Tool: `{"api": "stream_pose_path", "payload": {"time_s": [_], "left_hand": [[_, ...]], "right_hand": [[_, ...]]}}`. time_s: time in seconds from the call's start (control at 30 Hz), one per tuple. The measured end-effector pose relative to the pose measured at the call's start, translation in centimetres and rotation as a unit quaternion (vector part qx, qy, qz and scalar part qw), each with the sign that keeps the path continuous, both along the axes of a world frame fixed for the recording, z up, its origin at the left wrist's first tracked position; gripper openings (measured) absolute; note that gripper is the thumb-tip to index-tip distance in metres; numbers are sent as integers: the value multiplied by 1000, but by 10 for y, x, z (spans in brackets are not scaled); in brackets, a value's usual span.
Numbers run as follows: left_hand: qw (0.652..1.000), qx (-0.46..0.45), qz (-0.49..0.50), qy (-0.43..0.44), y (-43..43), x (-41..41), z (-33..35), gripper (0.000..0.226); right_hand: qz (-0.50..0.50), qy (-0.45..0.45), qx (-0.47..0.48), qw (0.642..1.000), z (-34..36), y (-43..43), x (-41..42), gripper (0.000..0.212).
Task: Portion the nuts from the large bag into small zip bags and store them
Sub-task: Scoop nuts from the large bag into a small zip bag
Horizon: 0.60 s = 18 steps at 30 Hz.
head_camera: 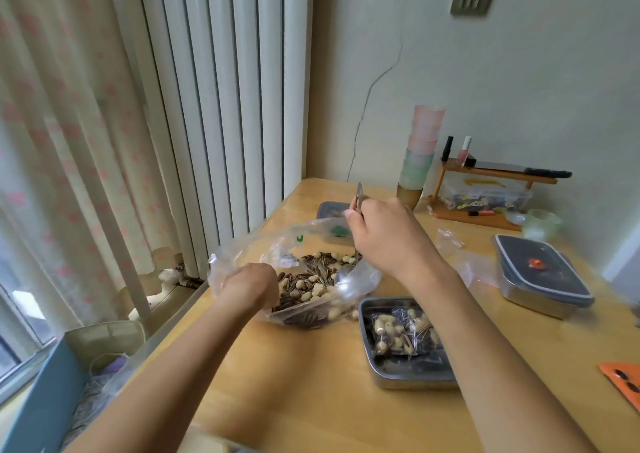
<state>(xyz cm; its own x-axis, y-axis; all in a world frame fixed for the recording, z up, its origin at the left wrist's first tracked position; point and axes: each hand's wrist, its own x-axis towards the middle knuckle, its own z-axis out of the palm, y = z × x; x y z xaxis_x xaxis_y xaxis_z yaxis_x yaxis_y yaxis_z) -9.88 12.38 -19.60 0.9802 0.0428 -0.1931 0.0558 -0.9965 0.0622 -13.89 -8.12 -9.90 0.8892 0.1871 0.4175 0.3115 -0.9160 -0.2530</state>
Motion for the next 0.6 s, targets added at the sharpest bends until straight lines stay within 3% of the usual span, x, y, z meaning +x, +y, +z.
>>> {"api": "stream_pose_path", "payload": {"time_s": [0.13, 0.23, 0.3, 0.37, 0.5, 0.6], "left_hand": [[999, -38, 15, 12, 3, 1, -3, 31], [999, -25, 41, -4, 6, -4, -8, 14], [996, -20, 66, -49, 6, -8, -12, 37], [994, 2, 76, -78, 6, -12, -13, 43], [996, 10, 51, -75, 5, -11, -18, 36], [993, -36, 77, -82, 7, -7, -23, 31]], "right_hand": [[-1, 11, 11, 1000, 0, 0, -7, 43], [-1, 20, 23, 1000, -4, 0, -9, 42], [2, 24, 30, 999, -8, 2, -9, 43], [1, 20, 34, 999, -12, 4, -7, 43], [-12, -2, 58, 998, -18, 6, -4, 39], [-18, -19, 77, 997, -20, 6, -6, 45]]}}
